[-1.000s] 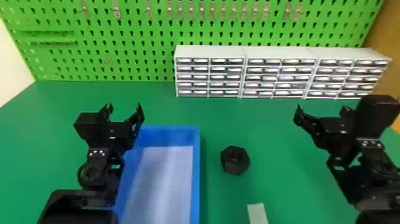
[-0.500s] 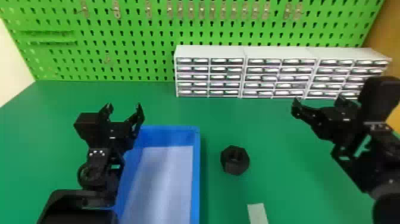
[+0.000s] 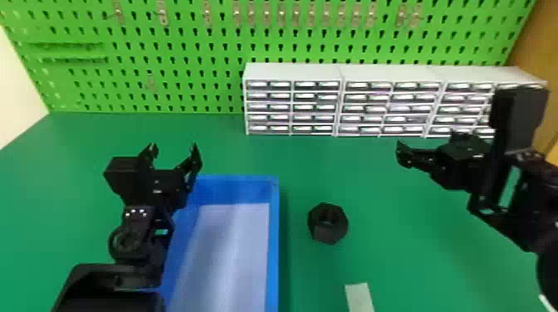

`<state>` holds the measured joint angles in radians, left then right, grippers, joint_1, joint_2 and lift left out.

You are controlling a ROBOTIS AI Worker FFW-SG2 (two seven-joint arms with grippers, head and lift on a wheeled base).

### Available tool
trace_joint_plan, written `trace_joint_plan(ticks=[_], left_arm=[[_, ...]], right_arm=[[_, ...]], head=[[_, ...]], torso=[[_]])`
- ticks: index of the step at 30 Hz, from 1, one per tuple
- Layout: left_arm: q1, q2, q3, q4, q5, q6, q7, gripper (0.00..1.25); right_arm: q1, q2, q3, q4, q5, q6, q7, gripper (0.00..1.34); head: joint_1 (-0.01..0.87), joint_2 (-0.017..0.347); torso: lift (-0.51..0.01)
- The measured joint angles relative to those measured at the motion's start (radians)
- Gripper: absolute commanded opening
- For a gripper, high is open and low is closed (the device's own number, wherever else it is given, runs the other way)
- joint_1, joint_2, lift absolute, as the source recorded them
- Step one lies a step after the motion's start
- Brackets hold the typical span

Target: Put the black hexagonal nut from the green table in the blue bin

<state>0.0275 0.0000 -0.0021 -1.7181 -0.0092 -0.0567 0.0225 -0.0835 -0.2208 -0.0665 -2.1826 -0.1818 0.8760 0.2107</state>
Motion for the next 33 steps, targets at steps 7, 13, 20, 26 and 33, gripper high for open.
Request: trace_joint_plan(ticks=[7, 13, 20, 26, 33], left_arm=[[-0.002, 0.0, -0.003, 0.001, -0.003, 0.0, 0.001, 0.79], [-0.003, 0.0, -0.004, 0.002, -0.005, 0.0, 0.001, 0.79], [-0.003, 0.0, -0.005, 0.002, -0.006, 0.0, 0.001, 0.79], [-0.005, 0.0, -0.006, 0.003, -0.006, 0.0, 0.002, 0.79], [-0.005, 0.0, -0.006, 0.003, -0.005, 0.0, 0.002, 0.79]], right_arm=[[-0.056, -0.016, 0.027, 0.0, 0.113, 0.121, 0.16, 1.22], [-0.082, -0.014, 0.038, 0.002, 0.175, 0.194, 0.247, 1.22], [-0.115, -0.014, 0.065, 0.017, 0.281, 0.269, 0.379, 1.22], [-0.125, -0.009, 0.077, 0.033, 0.336, 0.299, 0.444, 1.21], [-0.125, -0.003, 0.082, 0.039, 0.391, 0.325, 0.5, 1.21]], head=[[0.657, 0.057], [0.657, 0.057], [0.657, 0.057], [0.657, 0.057], [0.657, 0.057]], torso=[[-0.095], [-0.095], [-0.095], [-0.095], [-0.095]])
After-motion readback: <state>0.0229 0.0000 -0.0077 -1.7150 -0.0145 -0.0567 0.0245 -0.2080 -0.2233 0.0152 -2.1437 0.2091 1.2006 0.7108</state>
